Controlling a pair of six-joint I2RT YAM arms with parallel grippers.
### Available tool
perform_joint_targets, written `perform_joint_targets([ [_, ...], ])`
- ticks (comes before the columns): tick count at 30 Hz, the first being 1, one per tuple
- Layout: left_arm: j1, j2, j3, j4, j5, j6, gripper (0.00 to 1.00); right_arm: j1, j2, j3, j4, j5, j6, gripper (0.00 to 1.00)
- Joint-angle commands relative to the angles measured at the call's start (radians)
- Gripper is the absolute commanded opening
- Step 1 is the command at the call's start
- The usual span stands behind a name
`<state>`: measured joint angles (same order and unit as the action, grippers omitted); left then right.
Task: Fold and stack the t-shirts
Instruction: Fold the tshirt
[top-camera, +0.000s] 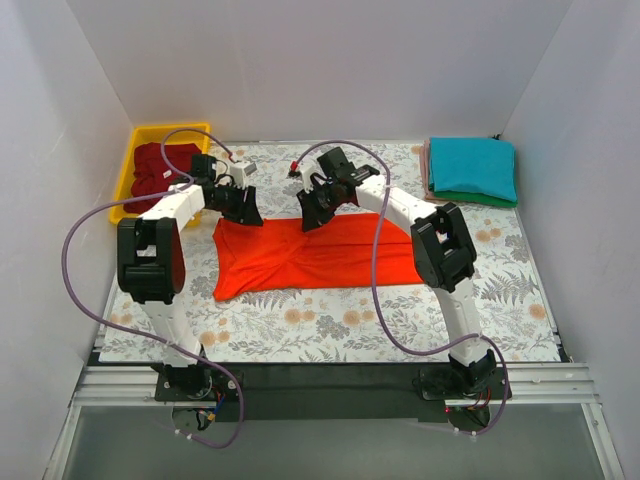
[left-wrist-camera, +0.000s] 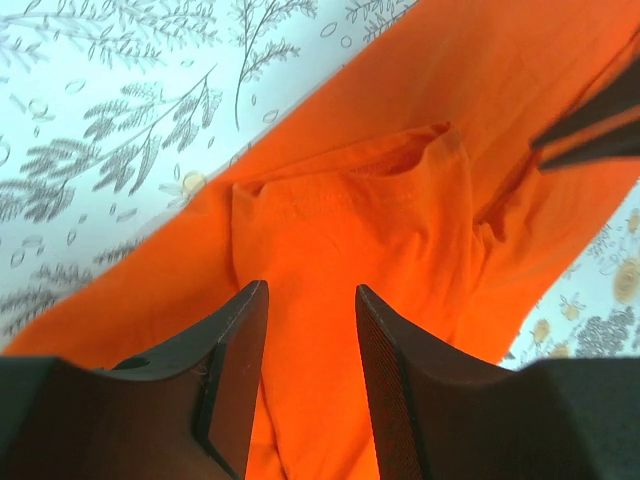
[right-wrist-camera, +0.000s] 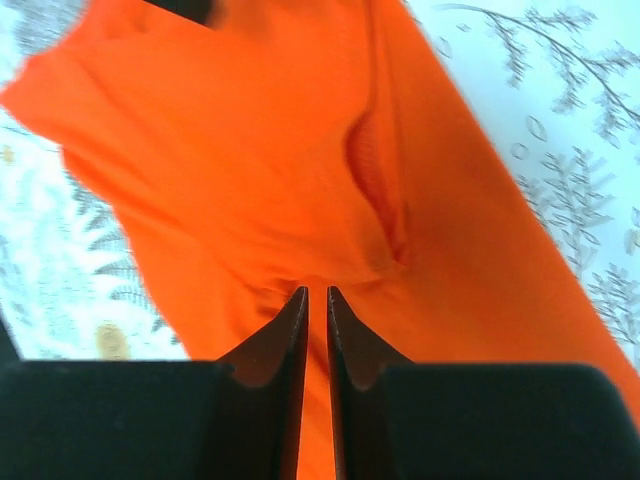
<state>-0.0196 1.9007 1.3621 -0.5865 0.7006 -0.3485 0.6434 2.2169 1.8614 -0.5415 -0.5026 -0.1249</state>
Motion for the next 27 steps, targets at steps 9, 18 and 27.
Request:
perform_joint_targets([
  [9, -0.078, 0.078, 0.097, 0.056, -0.133, 0.04, 0.39, 0.018, 0.078, 0.025, 0.081, -0.22, 0.105, 0.19],
  [18, -0.101, 0.112, 0.114, 0.073, -0.144, 0.048, 0.29, 0.018, 0.155, 0.042, 0.077, -0.142, 0.103, 0.16],
  [27, -0.106, 0.026, 0.063, 0.062, -0.139, 0.095, 0.0, 0.018, 0.15, 0.028, 0.075, -0.129, 0.103, 0.15],
])
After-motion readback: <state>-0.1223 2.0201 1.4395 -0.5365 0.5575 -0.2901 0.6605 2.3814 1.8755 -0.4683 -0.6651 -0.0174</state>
